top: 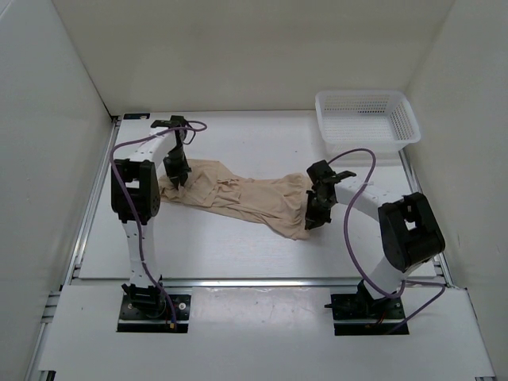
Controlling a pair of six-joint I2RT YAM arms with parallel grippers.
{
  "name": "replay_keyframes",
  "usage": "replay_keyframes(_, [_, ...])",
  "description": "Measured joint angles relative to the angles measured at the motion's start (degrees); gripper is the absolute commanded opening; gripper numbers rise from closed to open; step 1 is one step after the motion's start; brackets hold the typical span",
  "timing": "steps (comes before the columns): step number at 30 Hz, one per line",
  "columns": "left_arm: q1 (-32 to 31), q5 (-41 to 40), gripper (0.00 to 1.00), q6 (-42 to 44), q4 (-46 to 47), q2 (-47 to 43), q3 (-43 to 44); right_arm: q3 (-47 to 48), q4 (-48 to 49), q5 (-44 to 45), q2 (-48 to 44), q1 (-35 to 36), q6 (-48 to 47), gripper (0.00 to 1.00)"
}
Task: Fold and stack the trousers
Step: Flatten the trousers out
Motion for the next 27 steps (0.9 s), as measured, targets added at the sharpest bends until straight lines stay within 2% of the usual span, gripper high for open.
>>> replay_keyframes(2, [0.0,0.37,0.1,0.0,-0.31,-0.85,0.74,0.22,0.46,0.33,0.37,0.0,0.0,0.0])
replay_keyframes(9, [0.72,2.01,0.1,-0.11,-1.77,-7.17,4.17,-0.5,0.52,2.45,-1.07,-2.08,0.39,0.0])
replay_keyframes(14, [3.21,4.33,0.12,-0.55,-1.11,-14.25,-0.15,-3.65,-0.81,6.08,-8.33,-6.67,1.33,0.0])
replay_keyframes(16, [4.55,5.29,0.32,-0.68,-0.98,-16.22,-2.71,-5.38,-1.84,7.65,-12.46,-8.94,2.1,0.0])
replay_keyframes(17, [5.25,5.77,0.59,-0.76,-0.94,-16.85,-3.8,-6.01,-2.62,8.24,-14.47,-10.16,2.32,0.0])
replay_keyframes(18, [6.08,6.29,0.79,-0.94,-0.9,-17.25,-4.83,-6.45,-3.32,8.76,-16.33,-11.47,2.49,0.0])
replay_keyframes(20, [7.87,6.8,1.0,-1.53,-0.48,-17.62,-6.49,-6.78,-4.87,10.27,-19.39,-13.79,2.78,0.0])
replay_keyframes(22, [9.31,6.97,1.0,-2.34,-0.52,-17.7,-7.48,-6.75,-5.86,11.67,-21.09,-15.3,2.93,0.13])
replay_keyframes(23, [9.99,6.73,1.0,-2.82,-0.52,-17.79,-7.63,-6.75,-6.36,12.2,-21.4,-15.65,2.95,0.3])
replay_keyframes(24, [10.25,6.49,0.97,-3.04,-0.44,-18.01,-7.63,-6.69,-6.88,12.57,-21.38,-15.76,2.99,0.4])
replay_keyframes(26, [9.22,6.1,0.66,-3.48,-0.35,-18.91,-7.58,-6.64,-7.8,13.2,-21.11,-15.8,2.64,0.6])
replay_keyframes(27, [8.07,6.01,0.5,-3.78,-0.44,-19.37,-7.34,-6.64,-8.11,13.51,-21.09,-15.8,2.49,0.63])
